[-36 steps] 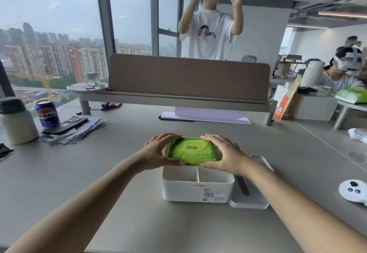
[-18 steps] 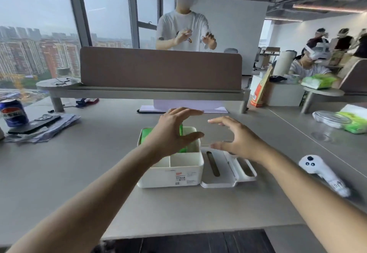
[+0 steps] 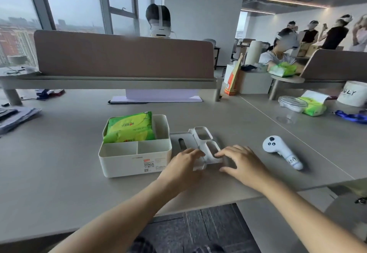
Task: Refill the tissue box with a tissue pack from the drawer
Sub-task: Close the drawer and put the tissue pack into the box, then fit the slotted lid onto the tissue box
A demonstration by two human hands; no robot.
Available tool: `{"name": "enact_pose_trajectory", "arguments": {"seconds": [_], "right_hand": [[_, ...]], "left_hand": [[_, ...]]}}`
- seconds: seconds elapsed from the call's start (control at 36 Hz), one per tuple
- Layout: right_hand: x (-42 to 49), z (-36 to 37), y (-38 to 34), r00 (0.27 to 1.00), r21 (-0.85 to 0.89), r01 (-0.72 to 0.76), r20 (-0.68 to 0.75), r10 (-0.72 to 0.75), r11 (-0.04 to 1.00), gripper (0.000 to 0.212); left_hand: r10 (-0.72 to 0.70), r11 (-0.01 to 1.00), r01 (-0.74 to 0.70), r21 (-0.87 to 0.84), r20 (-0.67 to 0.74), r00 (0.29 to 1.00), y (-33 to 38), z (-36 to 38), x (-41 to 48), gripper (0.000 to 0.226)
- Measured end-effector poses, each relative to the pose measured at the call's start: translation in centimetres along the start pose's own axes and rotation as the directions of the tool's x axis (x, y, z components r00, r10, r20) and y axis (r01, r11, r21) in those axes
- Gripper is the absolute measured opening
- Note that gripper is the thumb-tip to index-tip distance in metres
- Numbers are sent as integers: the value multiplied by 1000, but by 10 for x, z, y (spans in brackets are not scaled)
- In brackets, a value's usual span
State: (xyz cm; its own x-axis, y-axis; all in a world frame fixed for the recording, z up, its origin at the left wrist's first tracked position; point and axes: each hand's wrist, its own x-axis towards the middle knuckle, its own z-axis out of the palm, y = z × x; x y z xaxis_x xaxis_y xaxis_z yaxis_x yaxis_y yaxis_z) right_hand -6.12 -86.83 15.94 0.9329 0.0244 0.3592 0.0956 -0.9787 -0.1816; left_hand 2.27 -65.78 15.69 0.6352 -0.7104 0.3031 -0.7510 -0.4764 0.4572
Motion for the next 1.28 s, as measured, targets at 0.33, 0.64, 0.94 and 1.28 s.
{"name": "enact_pose_trajectory", "arguments": {"seconds": [0.33, 0.64, 0.94, 1.28], "right_hand": [[-14, -17, -4, 982, -128, 137, -112, -152, 982, 51], [-5, -61, -3, 880, -194, 122, -433, -197, 973, 17], [38, -94, -27, 706, 270, -67, -667, 237, 961, 17], [59, -90, -56, 632, 655, -39, -569, 526, 755, 19]], "left_hand": [[132, 987, -129, 101, -31, 991, 10, -3, 0, 22], [339, 928, -241, 285, -372, 864, 26, -18, 12, 51], [-243, 914, 52, -402, -440, 865, 36, -32, 37, 134], [-400, 784, 16, -621, -486, 777, 25, -66, 47, 116]]}}
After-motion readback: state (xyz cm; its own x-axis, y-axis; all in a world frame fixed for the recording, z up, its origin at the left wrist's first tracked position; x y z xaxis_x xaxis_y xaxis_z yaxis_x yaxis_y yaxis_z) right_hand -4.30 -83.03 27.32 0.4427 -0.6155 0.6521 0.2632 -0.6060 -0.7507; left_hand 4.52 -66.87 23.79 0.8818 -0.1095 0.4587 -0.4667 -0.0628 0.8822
